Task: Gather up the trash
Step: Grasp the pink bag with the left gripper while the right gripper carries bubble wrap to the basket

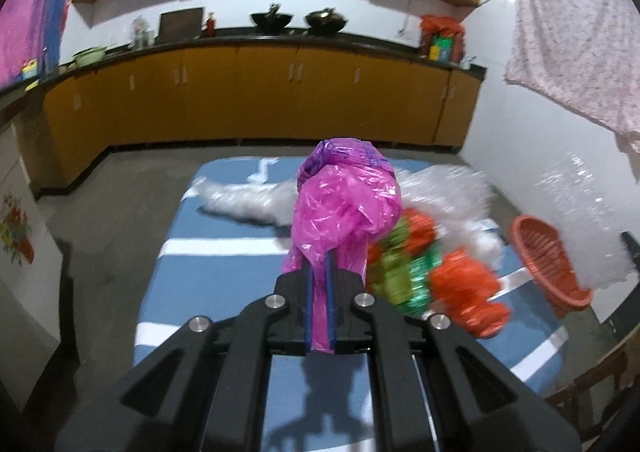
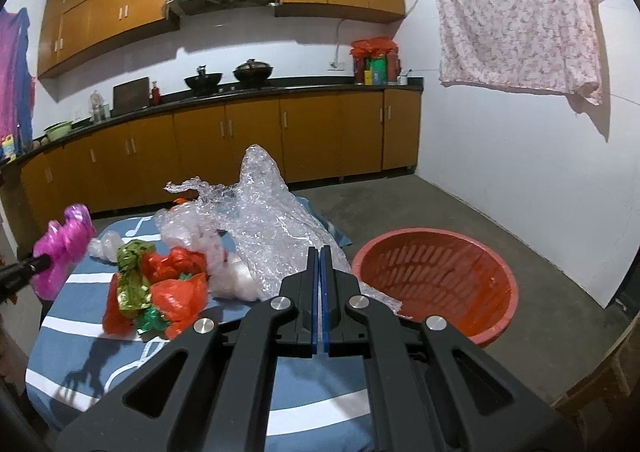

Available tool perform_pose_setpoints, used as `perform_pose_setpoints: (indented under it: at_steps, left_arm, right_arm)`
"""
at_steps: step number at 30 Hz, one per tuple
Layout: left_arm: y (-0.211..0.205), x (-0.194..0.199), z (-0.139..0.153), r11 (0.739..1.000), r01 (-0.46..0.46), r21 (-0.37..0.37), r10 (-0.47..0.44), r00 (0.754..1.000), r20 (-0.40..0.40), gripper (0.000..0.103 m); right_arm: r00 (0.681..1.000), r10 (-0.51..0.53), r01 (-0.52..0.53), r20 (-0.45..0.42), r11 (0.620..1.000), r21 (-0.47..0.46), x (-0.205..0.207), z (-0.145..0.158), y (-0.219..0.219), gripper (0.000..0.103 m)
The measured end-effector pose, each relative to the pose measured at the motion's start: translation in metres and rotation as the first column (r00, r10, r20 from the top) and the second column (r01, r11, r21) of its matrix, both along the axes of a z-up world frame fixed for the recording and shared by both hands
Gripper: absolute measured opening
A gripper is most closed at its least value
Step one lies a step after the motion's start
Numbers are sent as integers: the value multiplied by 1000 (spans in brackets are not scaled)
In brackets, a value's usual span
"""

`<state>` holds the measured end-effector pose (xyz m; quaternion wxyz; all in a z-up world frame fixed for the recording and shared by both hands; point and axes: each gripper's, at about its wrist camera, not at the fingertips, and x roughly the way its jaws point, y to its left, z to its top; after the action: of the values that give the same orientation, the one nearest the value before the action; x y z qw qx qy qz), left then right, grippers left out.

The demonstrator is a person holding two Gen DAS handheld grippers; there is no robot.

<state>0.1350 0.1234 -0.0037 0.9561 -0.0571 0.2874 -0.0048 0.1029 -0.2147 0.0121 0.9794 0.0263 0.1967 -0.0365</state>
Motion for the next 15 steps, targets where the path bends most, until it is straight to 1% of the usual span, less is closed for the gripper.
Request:
perform_pose_setpoints:
  at_steps: [4, 7, 10, 14, 15]
  left_arm:
    - [-30, 2, 17, 998, 66, -15, -66, 998, 25, 7]
    - [-61, 7, 27, 992, 125, -29, -124, 992, 37, 7]
    - [-90, 16, 31, 984, 174, -38, -172, 984, 41, 7]
    - [-135, 28, 33, 970, 241, -37, -240, 970, 48, 7]
    - [-152, 34, 32, 964, 263, -37, -261, 964, 47, 7]
  right_arm:
    - [999, -49, 49, 4, 999, 2, 2, 1, -20, 2]
    - [996, -86, 86, 7, 996, -3, 3, 2, -36, 2]
    - [992, -126, 126, 10, 992, -9, 7, 3, -53, 2]
    - [982, -190, 190, 9, 982, -16, 13, 3, -78, 2]
    - [979, -205, 205, 9, 979, -15, 15, 2, -84, 2]
